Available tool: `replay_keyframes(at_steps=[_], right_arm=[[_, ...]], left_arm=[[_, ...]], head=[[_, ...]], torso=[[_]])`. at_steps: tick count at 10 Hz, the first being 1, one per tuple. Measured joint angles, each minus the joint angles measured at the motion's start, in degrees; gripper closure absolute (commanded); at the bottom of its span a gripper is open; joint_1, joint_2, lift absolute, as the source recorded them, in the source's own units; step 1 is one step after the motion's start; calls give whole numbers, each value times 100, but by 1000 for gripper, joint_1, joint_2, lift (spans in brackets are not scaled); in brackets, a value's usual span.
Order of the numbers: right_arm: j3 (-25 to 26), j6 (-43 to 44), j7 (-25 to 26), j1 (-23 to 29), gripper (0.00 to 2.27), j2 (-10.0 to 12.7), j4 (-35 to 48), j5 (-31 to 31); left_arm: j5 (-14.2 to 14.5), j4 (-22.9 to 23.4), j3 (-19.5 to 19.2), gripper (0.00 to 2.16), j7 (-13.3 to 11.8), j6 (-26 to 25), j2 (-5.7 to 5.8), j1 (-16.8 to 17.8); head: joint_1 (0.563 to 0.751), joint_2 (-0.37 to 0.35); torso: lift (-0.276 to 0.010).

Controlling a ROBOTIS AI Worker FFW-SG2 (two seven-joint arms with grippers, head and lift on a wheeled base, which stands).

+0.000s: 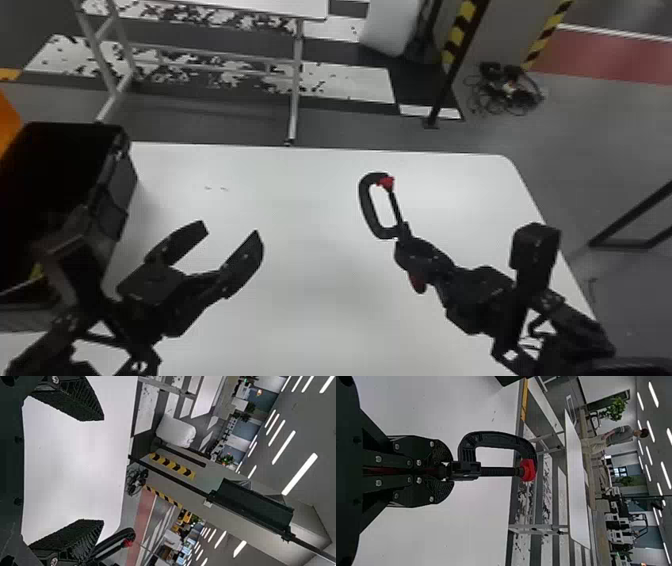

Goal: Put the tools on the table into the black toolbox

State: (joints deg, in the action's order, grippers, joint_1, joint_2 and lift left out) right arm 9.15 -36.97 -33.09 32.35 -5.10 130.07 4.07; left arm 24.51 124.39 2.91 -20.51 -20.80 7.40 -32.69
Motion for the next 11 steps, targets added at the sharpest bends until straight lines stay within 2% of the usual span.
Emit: replay_keyframes(at_steps=[4, 8, 11], right_arm=[[-475, 260, -82, 175, 2246, -34, 45, -177], [-752, 411, -133, 208, 2246, -188, 13, -222], [-969, 332, -143, 90, 2246, -242, -29, -249]], left_arm=[[364, 50, 276, 73, -69, -725, 1, 275], [628, 1, 485, 73, -76, -1343, -44, 639], [793, -208, 511, 73, -99, -1516, -74, 893]], head=[[695, -147], [695, -169], [695, -154]], torso=[[-75], [-75], [-75]])
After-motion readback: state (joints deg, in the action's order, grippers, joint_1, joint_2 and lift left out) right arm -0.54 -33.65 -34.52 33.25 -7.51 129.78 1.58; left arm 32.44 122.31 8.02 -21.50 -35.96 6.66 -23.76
